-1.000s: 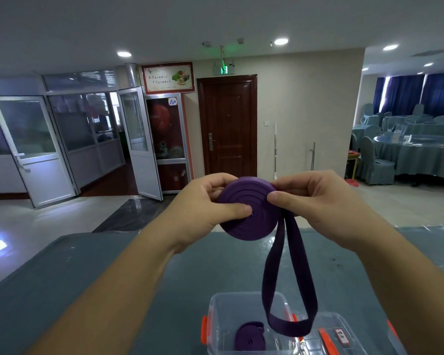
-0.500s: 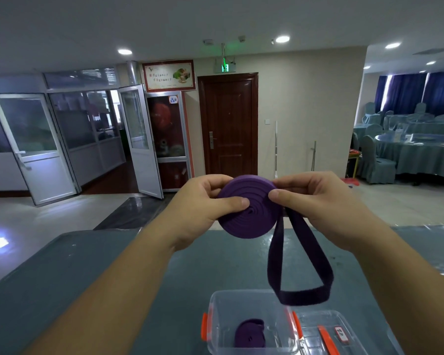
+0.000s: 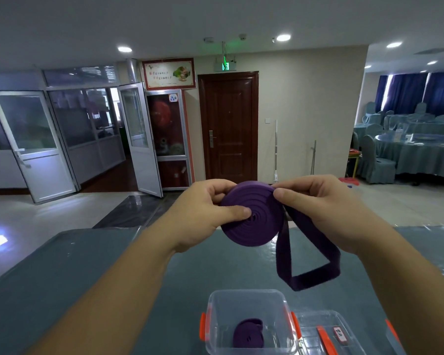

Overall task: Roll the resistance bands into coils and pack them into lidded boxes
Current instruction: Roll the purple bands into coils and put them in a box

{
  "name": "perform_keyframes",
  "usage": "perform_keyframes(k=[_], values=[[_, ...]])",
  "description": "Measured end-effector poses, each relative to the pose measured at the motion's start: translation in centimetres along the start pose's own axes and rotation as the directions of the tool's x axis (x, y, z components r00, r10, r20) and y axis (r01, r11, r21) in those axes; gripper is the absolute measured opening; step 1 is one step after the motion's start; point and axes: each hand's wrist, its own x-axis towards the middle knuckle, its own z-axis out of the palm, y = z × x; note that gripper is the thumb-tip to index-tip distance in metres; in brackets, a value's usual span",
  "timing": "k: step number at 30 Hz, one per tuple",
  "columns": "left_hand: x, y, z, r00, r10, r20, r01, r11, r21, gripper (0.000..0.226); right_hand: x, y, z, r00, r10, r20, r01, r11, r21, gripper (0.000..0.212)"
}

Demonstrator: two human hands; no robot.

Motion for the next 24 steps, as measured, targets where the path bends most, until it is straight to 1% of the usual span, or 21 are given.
perform_keyframes(k=[3, 5, 8, 11, 14, 15, 18, 20, 24], values=[[0.1, -0.3, 0.5, 0.999, 0.015, -0.033, -0.015, 1.0, 0.0, 0.035, 0.0, 0.3, -0.2, 1.0, 0.016, 0.003, -0.015, 0.999, -0.041, 0.013], [0.2, -0.2, 0.9, 0.999, 0.035, -0.004, -0.035, 0.999, -0.001, 0.043, 0.1, 0.3, 0.0, 1.0, 0.006, 0.015, -0.006, 0.999, -0.033, 0.013], [0.0, 0.0, 1.2, 0.992, 0.112, 0.054, -0.115, 0.992, 0.043, 0.059, 0.1, 0.5, 0.3, 1.0, -0.003, -0.001, 0.003, 1.0, 0.007, 0.014], [0.0, -0.2, 1.0, 0.987, 0.162, 0.021, -0.163, 0.986, 0.027, 0.054, 0.0, 0.6, 0.1, 1.0, 0.019, 0.004, -0.019, 0.998, 0.059, 0.014], [0.0, -0.5, 0.8, 0.984, 0.174, -0.046, -0.174, 0.985, -0.008, 0.051, -0.1, 0.9, -0.2, 1.0, 0.016, 0.026, -0.017, 1.0, 0.021, 0.016], [0.1, -0.5, 0.6, 0.984, 0.171, -0.045, -0.172, 0.985, -0.018, 0.052, -0.2, 0.9, -0.1, 0.999, 0.008, 0.035, -0.009, 1.0, 0.007, 0.017], [-0.1, -0.3, 0.5, 0.985, 0.152, 0.077, -0.153, 0.988, 0.008, 0.053, -0.2, 0.9, 0.2, 0.997, -0.007, 0.078, 0.004, 0.999, 0.042, 0.022], [-0.2, -0.4, 0.4, 0.983, 0.141, 0.121, -0.146, 0.989, 0.032, 0.052, -0.2, 0.7, 0.4, 0.995, -0.006, 0.103, 0.0, 0.998, 0.062, 0.022], [-0.2, -0.9, 0.1, 0.986, 0.154, 0.069, -0.155, 0.988, 0.024, 0.052, -0.2, 1.0, 0.3, 0.993, 0.017, 0.119, -0.015, 1.0, -0.016, 0.021]])
